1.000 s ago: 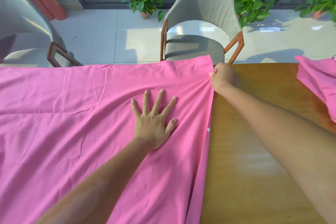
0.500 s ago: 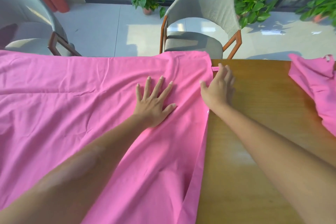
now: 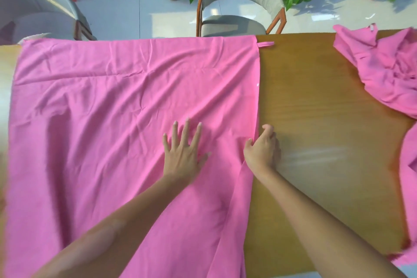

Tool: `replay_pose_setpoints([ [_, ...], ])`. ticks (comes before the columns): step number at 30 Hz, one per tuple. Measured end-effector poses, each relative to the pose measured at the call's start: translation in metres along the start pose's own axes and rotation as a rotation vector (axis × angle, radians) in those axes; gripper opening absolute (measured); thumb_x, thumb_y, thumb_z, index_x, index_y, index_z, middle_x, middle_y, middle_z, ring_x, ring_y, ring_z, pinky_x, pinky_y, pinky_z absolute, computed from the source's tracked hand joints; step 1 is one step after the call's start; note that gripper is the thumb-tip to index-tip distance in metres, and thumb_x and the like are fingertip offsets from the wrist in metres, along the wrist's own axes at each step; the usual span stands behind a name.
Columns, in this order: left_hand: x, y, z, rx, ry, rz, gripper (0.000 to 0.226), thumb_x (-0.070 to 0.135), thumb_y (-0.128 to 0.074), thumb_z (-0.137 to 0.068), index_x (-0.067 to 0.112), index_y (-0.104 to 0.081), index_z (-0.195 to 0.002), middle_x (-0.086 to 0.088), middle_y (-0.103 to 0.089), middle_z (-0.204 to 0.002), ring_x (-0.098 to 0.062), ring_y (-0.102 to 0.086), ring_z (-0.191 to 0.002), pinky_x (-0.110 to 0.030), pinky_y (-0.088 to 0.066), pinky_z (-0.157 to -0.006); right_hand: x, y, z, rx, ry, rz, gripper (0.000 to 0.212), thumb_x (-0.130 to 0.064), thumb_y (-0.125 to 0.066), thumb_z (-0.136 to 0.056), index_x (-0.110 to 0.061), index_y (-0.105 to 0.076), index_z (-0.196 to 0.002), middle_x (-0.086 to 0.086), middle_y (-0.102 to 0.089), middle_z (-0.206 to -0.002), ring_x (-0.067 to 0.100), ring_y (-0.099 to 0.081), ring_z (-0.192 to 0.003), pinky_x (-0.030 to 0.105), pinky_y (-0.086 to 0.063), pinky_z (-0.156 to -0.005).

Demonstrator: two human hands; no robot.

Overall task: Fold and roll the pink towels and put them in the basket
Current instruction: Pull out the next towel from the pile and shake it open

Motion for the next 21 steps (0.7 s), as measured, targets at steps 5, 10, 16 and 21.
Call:
replay_pose_setpoints([
  [5,-0.002,-0.008,0.026,-0.054,0.026,-0.078,0.098,0.087,-0.032,-0.083,0.043,0.016,-0.156,-0.007,0.015,-0.168,-0.044,-0.003,-0.152,-0.071,-0.017,-0.113,0.029,-0.003,0.034,-0.020,-0.078,0.120,0.015,-0.013,-0.055,-0.092,-0.006,-0.056,-0.105,0.018,-0.065,-0.109,0.038,-0.063,-0.099,0.039,-0.045,-0.070],
  [10,-0.009,-0.005,0.029,-0.030,0.022,0.003,0.118,0.101,-0.031,-0.066,0.043,0.021,-0.155,-0.009,0.015,-0.167,-0.043,-0.005,-0.152,-0.072,-0.018,-0.112,0.073,0.025,0.014,0.012,-0.071,0.205,0.014,-0.018,-0.058,-0.096,-0.006,-0.060,-0.103,0.021,-0.067,-0.106,0.041,-0.064,-0.099,0.040,-0.046,-0.072],
  [16,-0.012,-0.017,0.033,-0.186,-0.076,-0.071,0.116,0.099,-0.031,-0.068,0.042,0.019,-0.156,-0.005,0.022,-0.167,-0.042,0.017,-0.152,-0.072,-0.001,-0.116,0.088,0.033,0.030,-0.026,-0.138,0.137,0.025,-0.014,-0.055,-0.095,-0.008,-0.055,-0.119,0.018,-0.057,-0.123,0.040,-0.059,-0.108,0.042,-0.047,-0.081],
  [21,-0.007,-0.019,0.055,-0.142,-0.105,0.007,0.101,0.083,-0.038,-0.085,0.038,0.016,-0.158,-0.005,0.030,-0.164,-0.041,0.023,-0.151,-0.067,0.005,-0.119,0.090,0.022,0.116,-0.075,-0.222,0.056,0.055,-0.013,-0.059,-0.084,-0.009,-0.038,-0.136,0.016,-0.047,-0.132,0.039,-0.053,-0.115,0.043,-0.047,-0.080],
])
Point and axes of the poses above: each hand's wrist, its own z-axis away from the middle knuckle, its own y-axis out of the back of the hand, x = y × z, the point moved 6 cm from there along -z, towards the middle knuckle
